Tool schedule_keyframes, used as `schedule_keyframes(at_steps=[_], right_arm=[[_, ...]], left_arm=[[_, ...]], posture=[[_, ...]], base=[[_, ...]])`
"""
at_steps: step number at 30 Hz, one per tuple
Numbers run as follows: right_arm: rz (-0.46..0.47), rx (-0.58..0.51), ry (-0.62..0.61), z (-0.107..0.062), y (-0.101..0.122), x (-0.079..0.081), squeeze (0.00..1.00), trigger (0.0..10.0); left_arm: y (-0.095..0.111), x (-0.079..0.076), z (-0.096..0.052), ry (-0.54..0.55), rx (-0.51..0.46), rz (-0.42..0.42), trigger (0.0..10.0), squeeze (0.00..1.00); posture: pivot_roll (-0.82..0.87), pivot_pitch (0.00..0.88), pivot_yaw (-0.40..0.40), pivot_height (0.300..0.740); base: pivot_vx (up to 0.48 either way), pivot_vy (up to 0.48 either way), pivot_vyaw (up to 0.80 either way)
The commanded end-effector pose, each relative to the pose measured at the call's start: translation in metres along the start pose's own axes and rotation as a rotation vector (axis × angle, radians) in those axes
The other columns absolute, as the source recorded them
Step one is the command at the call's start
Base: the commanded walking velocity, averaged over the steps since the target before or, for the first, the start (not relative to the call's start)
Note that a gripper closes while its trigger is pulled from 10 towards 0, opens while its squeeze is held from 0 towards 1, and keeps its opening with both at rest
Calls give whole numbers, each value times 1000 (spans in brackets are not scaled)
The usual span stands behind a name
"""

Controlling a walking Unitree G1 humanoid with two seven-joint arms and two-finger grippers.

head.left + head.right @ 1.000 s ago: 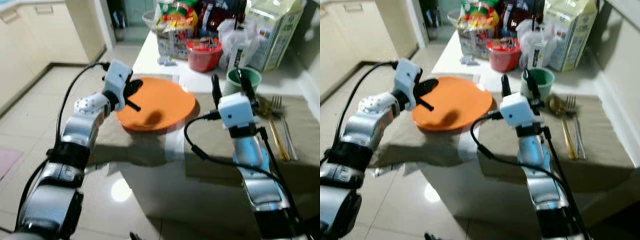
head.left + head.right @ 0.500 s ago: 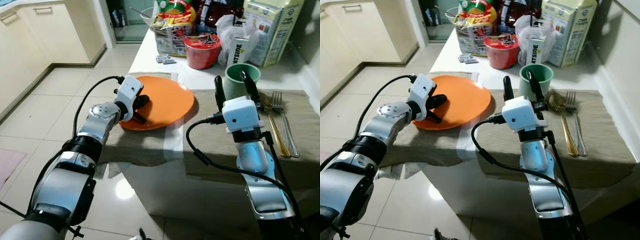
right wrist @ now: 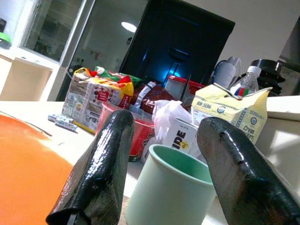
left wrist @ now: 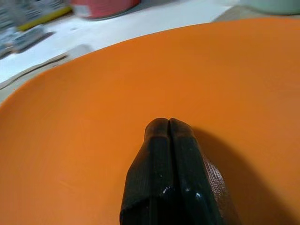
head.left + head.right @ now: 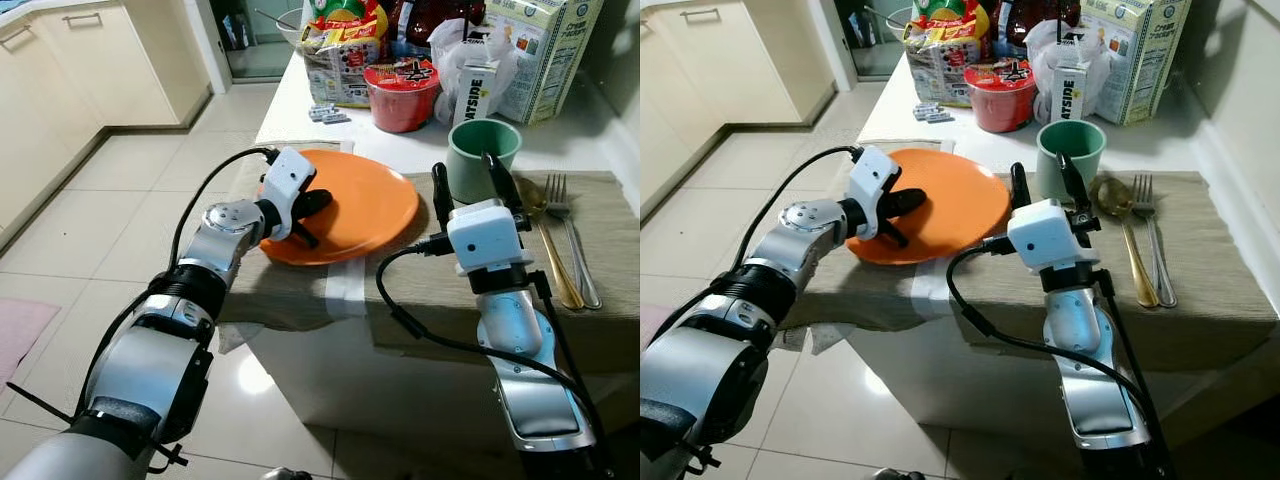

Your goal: Setting the table

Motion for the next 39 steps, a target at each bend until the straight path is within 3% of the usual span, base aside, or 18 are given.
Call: schedule_keyframes(at_steps=[1, 2, 11, 21, 27, 30, 36, 39], right_arm=[[4, 1, 5, -1, 3, 0, 0, 10000], [5, 4, 9, -1, 2, 1, 0, 10000], [10, 7, 15, 0, 2, 4, 0, 10000], [11, 10, 19, 0, 1, 5, 0, 10000], [17, 16, 23, 2, -4, 11, 0, 10000], [17, 18, 23, 3, -5, 11, 0, 10000], [55, 51, 48, 8, -16, 19, 0, 10000], [87, 81, 55, 10, -24, 21, 0, 10000]], left_arm=[[-17, -13, 1, -65, 54, -26, 10000, 0], [-15, -22, 4, -91, 34, -37, 10000, 0], [-8, -40, 9, -171, -13, -42, 10000, 0], [9, -42, 3, -180, -73, -37, 10000, 0], [64, -26, -12, -108, -222, 47, 10000, 0], [66, -25, -13, -103, -228, 45, 10000, 0], [82, -5, -26, -11, -274, 36, 10000, 0], [81, 5, -42, 61, -287, 15, 10000, 0]], posture=[[-246, 110, 166, 740], [-238, 110, 165, 740], [-229, 112, 167, 740], [-229, 108, 168, 740], [-206, 53, 159, 740], [-206, 53, 159, 740], [-191, 9, 143, 740], [-183, 0, 137, 740]], base=[[0, 0, 0], [0, 0, 0], [0, 0, 0], [0, 0, 0], [0, 0, 0], [0, 0, 0], [0, 0, 0], [0, 0, 0]])
Point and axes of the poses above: a point about 5 cm out from each wrist's last joint towards the gripper, its own z axis pointing out of the wrist towards the gripper, its own y axis along the axis of the wrist's last joint, x = y × z, the point moved 3 cm from there along z, pointing out of the wrist towards the gripper
